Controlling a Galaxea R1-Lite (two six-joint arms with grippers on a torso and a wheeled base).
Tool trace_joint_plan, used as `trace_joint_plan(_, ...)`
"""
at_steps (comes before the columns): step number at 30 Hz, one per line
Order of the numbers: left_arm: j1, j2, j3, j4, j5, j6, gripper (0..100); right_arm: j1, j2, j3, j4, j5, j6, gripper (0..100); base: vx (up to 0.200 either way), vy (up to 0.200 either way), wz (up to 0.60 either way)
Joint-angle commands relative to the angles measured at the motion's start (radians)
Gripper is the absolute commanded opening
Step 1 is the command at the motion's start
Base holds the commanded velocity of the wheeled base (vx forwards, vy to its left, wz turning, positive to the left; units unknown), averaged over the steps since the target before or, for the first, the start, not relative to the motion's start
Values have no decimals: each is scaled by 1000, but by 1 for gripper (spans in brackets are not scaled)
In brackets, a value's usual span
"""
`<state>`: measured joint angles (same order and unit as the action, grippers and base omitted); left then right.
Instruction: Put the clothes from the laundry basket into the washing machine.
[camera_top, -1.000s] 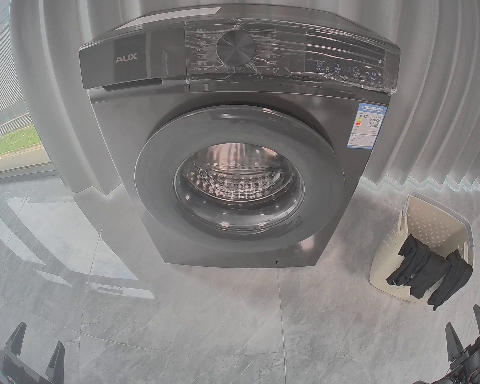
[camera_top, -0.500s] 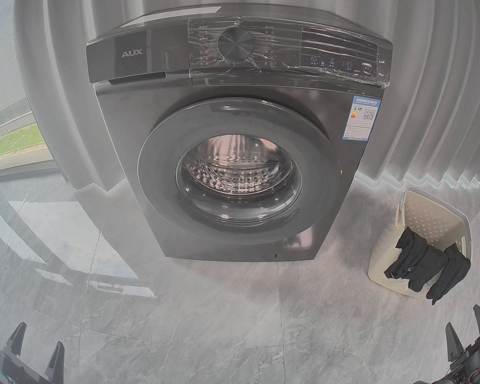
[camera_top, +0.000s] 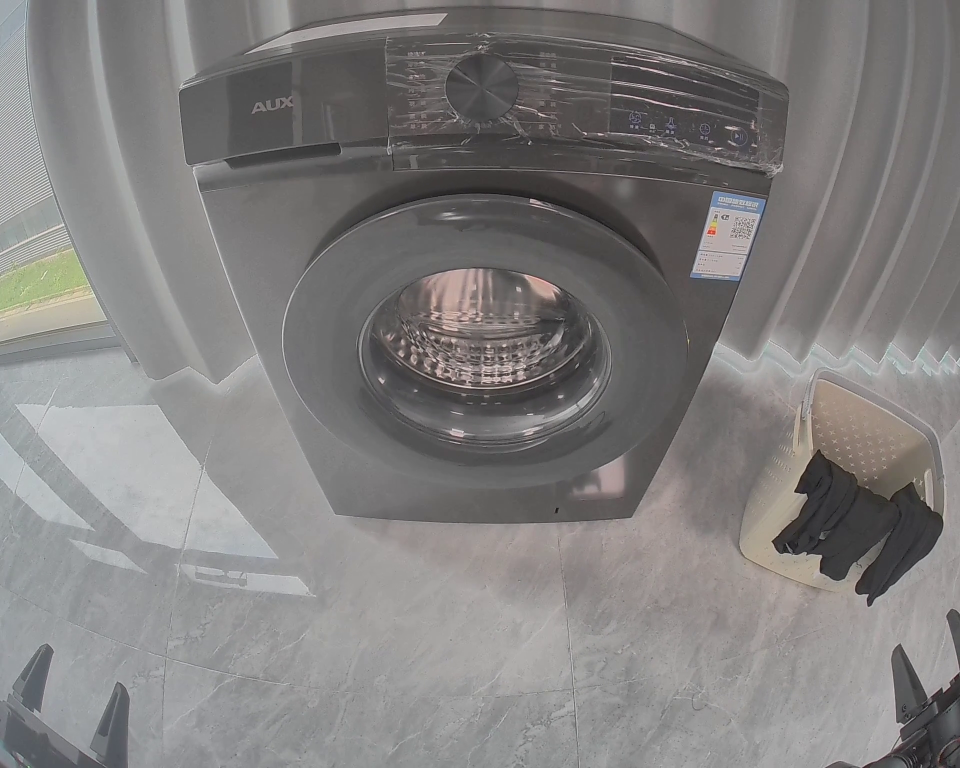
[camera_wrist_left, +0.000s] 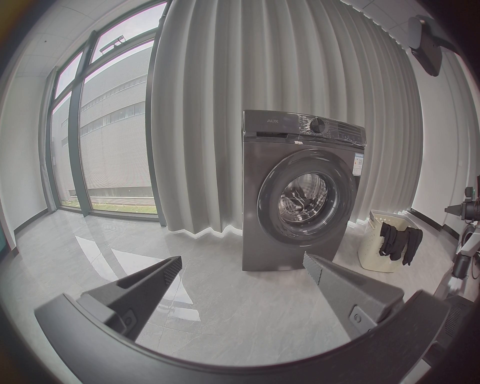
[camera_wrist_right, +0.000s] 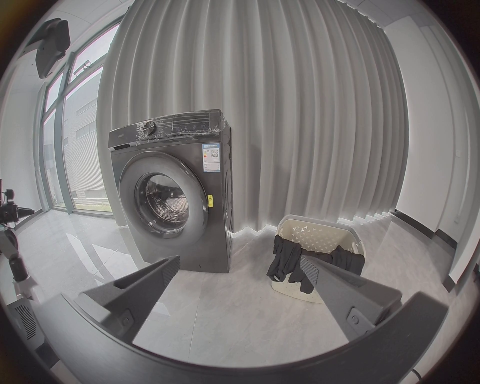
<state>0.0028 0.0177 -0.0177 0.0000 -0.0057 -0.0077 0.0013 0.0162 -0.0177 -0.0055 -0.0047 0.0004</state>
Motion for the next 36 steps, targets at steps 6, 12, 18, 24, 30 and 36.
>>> trace_joint_plan(6,0,-18,18,0,-2,2,100,0,-1,18,-1,0,0,100,0,167,0)
trace_joint_plan(12,0,-18,18,0,-2,2,100,2,-1,18,-1,0,0,100,0,0,0)
trace_joint_plan(18,0,-18,18,0,-2,2,100,0,-1,18,-1,0,0,100,0,0,0)
trace_joint_plan(24,0,-18,18,0,0,0,100,0,-1,18,-1,0,0,100,0,0,0)
trace_joint_plan(30,0,-18,18,0,0,2,100,0,-1,18,-1,0,0,100,100,0,0)
trace_joint_plan(36,0,-18,18,2,0,3,100,0,-1,18,-1,0,0,100,0,0,0)
